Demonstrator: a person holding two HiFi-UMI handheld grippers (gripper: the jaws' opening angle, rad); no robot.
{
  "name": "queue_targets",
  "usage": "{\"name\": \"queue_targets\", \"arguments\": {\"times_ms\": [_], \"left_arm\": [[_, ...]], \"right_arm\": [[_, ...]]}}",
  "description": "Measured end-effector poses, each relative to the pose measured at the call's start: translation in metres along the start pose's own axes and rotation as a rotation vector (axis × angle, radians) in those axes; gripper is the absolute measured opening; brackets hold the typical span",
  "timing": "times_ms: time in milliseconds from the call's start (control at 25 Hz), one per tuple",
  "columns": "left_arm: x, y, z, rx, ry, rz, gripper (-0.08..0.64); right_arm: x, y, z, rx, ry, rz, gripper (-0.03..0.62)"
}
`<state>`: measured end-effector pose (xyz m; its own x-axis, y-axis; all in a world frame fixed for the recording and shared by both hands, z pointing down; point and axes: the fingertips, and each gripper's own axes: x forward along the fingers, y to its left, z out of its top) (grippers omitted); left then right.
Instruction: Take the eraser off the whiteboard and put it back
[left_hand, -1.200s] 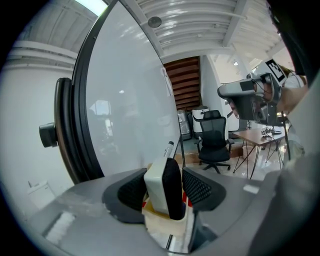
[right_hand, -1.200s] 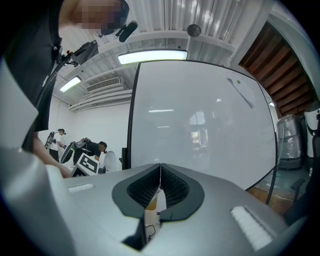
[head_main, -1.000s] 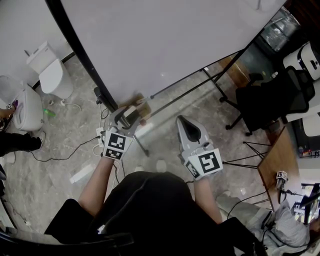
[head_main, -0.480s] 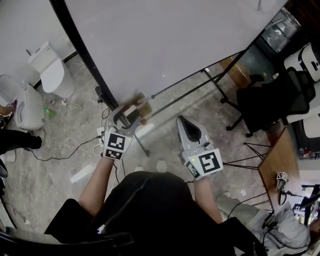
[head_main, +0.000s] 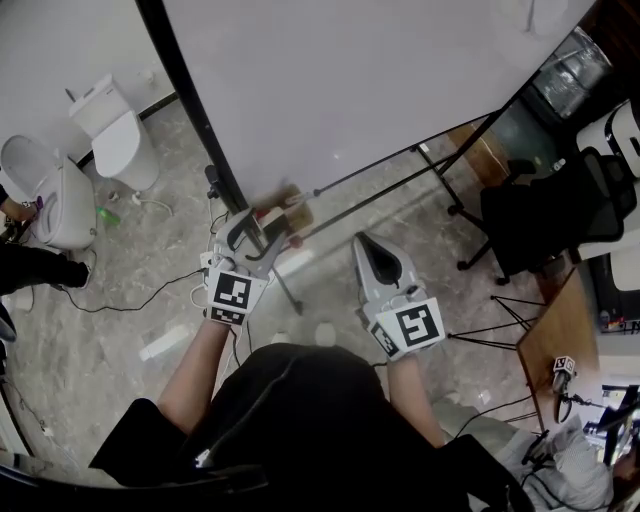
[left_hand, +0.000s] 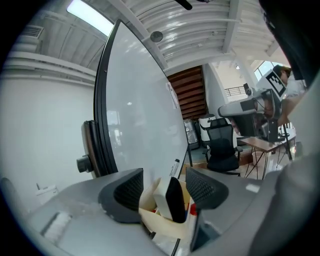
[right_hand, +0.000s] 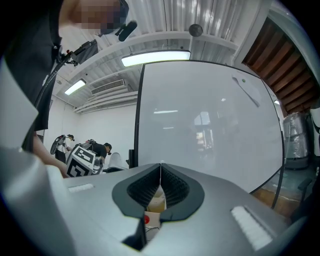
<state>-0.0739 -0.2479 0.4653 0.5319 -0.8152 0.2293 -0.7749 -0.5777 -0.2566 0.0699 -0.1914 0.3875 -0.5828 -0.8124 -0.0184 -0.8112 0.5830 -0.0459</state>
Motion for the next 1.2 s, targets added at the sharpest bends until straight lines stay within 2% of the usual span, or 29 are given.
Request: {"name": "queue_targets", "arguments": {"times_ms": [120,400,600,840,1200], "left_arm": [[-0.011,0.003,0.008,-0.010,-0.019,0.014,0.268],[-0.042,0.010,0.020,-0.064,-0.074,0.046,0.147],[-0.064,0.015,0.021,-0.079,-0.078,0.082,0.110],[-0.091,0.026,0.021,-0.199,-0.117,0.149,0.063],[-0.116,0.032,0.022,-0.260,-0.145,0.181,0.017]], "right_arm": [[0.004,0.007,0.002,-0.001,-0.005,0.023,0.011],[0.013,0.026,0.003,-0.007,-0.011,0.083,0.011],[0.020,0.039,0.005,-0.009,-0.011,0.118,0.011],[0.025,0.051,0.008,-0.015,-0.017,0.142,0.011],[0.026,0.060,0.009,-0.030,-0.025,0.149,0.009]]}}
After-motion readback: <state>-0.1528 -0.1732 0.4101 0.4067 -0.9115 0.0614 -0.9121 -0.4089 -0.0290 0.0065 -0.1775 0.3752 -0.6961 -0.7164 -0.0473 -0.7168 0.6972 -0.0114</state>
